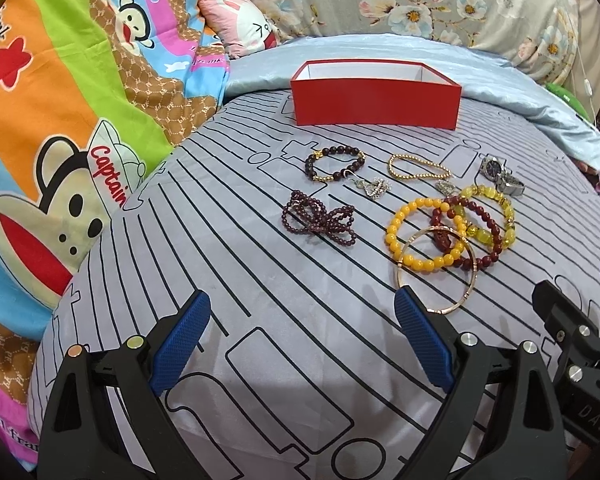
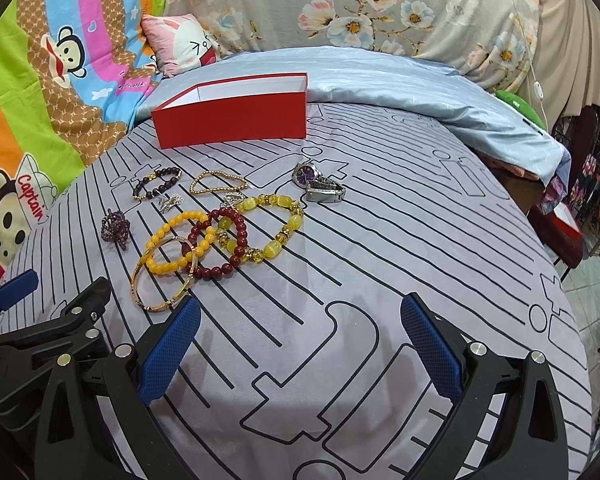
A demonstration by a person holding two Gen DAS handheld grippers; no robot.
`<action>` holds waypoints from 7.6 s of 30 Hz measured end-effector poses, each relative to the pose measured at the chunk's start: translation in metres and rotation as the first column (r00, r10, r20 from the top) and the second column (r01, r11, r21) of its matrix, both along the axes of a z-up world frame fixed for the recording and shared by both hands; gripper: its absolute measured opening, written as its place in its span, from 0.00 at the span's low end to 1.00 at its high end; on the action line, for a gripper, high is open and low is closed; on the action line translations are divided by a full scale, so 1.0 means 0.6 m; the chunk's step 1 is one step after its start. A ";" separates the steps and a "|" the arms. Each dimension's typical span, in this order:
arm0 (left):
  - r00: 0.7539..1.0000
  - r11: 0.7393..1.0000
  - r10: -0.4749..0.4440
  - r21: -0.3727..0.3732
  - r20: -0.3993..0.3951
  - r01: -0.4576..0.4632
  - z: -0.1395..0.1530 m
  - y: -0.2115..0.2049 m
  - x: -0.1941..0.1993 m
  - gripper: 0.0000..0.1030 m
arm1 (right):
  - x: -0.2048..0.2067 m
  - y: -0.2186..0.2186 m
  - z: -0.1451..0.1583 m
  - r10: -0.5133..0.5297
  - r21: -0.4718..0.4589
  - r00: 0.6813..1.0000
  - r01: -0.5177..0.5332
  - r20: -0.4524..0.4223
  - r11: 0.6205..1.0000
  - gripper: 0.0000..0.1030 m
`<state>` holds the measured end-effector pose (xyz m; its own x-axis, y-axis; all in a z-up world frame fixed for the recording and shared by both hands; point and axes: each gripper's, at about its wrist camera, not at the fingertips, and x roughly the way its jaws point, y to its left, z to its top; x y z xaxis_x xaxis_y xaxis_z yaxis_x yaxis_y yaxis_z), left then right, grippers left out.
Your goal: Organize jewelry
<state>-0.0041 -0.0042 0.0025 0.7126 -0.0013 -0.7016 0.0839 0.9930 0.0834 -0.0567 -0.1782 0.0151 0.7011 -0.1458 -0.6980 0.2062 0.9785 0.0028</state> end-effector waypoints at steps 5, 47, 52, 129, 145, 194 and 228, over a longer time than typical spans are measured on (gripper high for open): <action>0.999 0.997 0.027 -0.073 -0.021 -0.029 0.003 0.030 0.013 0.86 | -0.003 -0.008 0.002 -0.004 -0.016 1.000 0.004 -0.008 1.000 0.93; 0.994 0.991 -0.049 -0.129 -0.096 0.037 -0.013 0.016 0.127 0.13 | 0.200 -0.099 0.019 0.064 0.047 0.997 -0.062 -0.042 0.997 0.61; 0.994 0.993 -0.049 -0.115 -0.097 0.037 -0.014 0.015 0.128 0.13 | 0.236 -0.103 0.005 0.101 0.048 0.993 -0.098 -0.066 0.994 0.61; 0.981 0.967 -0.192 -0.168 0.003 0.190 0.156 -0.098 0.593 0.12 | 0.609 -0.090 0.129 0.208 0.170 0.978 -0.199 -0.037 0.965 0.09; 0.990 0.986 -0.135 -0.091 0.036 0.138 0.119 -0.121 0.650 0.55 | 0.654 -0.093 0.119 0.177 0.116 0.984 -0.174 -0.019 0.978 0.34; 0.938 0.946 -0.305 -0.169 -0.166 0.278 0.007 -0.082 0.067 0.83 | 0.104 -0.081 0.017 0.137 0.158 0.978 -0.112 -0.157 0.981 0.39; 0.976 0.976 -0.180 -0.147 -0.121 0.162 0.023 -0.009 0.088 0.52 | 0.119 -0.055 0.010 0.193 0.184 0.967 -0.162 -0.167 0.969 0.39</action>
